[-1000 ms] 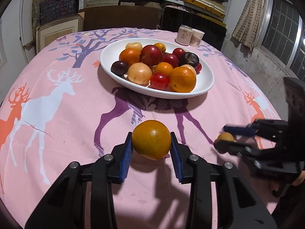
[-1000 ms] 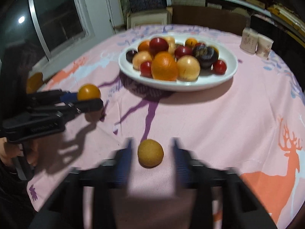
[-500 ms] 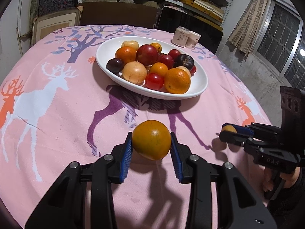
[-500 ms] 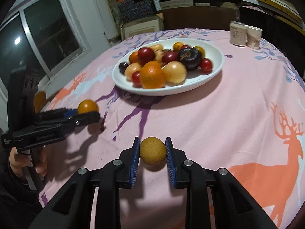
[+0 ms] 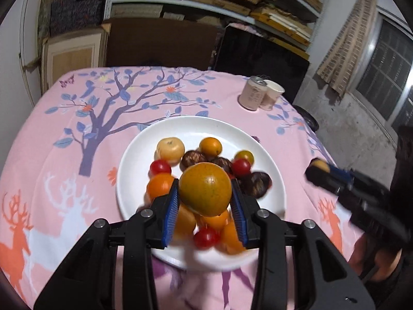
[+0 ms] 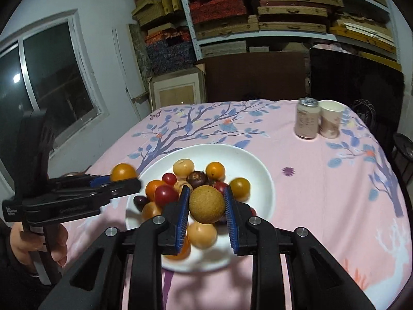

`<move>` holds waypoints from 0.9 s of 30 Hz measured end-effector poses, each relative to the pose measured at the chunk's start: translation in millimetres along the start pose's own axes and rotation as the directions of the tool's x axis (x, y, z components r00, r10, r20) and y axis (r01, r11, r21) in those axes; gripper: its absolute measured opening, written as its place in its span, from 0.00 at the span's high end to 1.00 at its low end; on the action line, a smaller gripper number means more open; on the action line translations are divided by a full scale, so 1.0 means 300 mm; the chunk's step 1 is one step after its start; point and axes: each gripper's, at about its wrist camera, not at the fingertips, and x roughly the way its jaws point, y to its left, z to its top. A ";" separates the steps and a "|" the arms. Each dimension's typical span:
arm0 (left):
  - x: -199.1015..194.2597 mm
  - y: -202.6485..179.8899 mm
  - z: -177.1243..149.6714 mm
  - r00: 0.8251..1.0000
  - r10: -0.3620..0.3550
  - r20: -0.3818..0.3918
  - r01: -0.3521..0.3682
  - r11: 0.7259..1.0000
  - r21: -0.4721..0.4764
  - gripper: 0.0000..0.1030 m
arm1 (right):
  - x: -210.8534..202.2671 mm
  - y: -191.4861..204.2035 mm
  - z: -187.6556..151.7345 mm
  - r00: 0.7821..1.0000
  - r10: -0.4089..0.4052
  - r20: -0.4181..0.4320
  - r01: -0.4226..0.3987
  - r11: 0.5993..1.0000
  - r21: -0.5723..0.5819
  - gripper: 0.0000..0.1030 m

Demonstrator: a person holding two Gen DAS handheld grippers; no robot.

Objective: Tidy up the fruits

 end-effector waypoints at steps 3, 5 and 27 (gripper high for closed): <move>0.097 0.012 0.040 0.999 0.021 -0.042 -0.022 1.000 -0.017 0.64 | 0.100 0.027 0.034 1.000 -0.014 -0.010 0.013 0.999 -0.036 0.74; 0.151 0.028 0.050 0.997 0.037 -0.073 -0.039 0.999 -0.032 0.60 | 0.142 0.035 0.051 1.000 -0.019 -0.019 0.018 0.998 -0.053 0.74; -0.236 -0.032 -0.449 0.973 0.230 0.030 -0.232 0.968 0.094 0.05 | -0.251 0.099 -0.385 0.997 -0.014 -0.076 0.020 0.997 0.071 0.03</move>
